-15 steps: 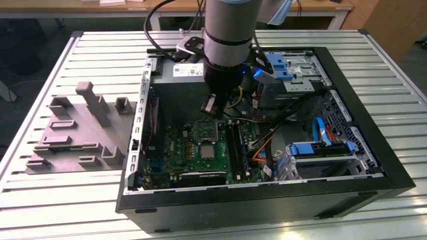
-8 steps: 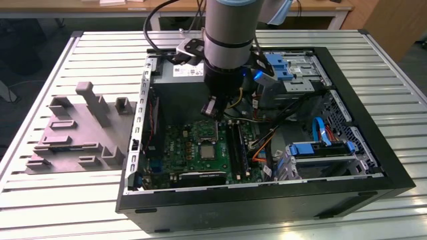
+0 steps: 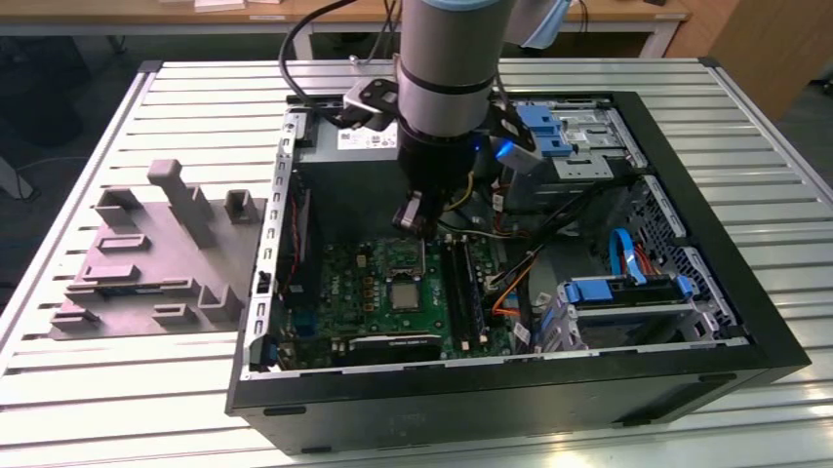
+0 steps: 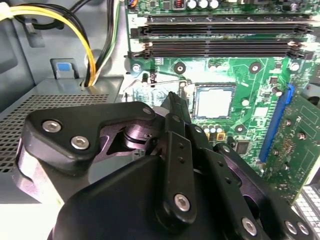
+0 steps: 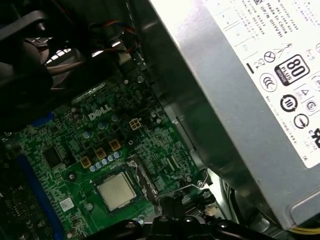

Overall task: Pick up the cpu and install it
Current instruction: 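Close the cpu cover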

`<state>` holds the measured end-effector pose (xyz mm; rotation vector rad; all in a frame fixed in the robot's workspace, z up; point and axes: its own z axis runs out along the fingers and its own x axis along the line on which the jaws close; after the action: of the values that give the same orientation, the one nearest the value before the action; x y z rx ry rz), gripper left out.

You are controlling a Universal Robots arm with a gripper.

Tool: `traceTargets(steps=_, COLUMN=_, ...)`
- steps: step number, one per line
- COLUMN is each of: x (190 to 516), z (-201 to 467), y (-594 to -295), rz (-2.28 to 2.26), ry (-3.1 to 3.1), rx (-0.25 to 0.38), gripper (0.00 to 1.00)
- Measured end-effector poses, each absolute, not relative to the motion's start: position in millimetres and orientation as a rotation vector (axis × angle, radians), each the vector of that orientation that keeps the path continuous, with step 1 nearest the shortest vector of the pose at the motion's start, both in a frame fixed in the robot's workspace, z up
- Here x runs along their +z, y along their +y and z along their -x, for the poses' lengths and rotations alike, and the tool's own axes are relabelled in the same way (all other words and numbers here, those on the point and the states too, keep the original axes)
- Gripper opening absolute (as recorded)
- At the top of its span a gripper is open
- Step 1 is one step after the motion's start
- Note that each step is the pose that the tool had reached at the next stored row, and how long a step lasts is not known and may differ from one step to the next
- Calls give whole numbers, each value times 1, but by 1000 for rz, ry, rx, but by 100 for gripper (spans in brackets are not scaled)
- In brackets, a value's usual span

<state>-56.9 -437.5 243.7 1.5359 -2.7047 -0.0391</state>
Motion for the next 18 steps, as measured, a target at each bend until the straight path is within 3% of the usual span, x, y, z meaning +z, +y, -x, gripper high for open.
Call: traceTargets(steps=18, x=243, z=58, y=-442, rz=-1520, ry=-2672, rx=59, gripper=11)
